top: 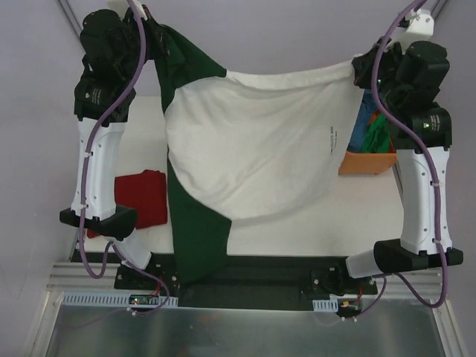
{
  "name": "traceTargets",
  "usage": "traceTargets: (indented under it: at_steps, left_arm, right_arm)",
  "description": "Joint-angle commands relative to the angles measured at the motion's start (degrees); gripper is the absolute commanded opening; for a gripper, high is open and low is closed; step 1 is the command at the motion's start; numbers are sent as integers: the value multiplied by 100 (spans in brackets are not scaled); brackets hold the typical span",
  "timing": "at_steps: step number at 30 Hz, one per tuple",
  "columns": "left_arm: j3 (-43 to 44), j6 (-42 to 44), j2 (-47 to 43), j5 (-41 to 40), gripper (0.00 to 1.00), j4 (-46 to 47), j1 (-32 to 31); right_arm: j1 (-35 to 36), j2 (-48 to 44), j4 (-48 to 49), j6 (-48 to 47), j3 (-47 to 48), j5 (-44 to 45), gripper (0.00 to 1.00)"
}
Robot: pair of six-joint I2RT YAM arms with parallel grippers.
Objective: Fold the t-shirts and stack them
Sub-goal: Flatten the tshirt out
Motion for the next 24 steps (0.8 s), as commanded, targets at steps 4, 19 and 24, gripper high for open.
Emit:
traceTargets:
  at_steps: [4,19,24]
  left_arm:
    - [638,584,-945,-119,0,1866,30]
    - [-8088,-1326,-5127,-242,0,2227,21]
    - [-10530,-2745,-6938,748,0,1982,21]
  right_arm:
    - [-31,-292,1960,196,1202,-28,1]
    - [-40,-2656,1899,335,-5445,-1205,3]
    - [-31,-3069,1671,951,-7322,-1909,2]
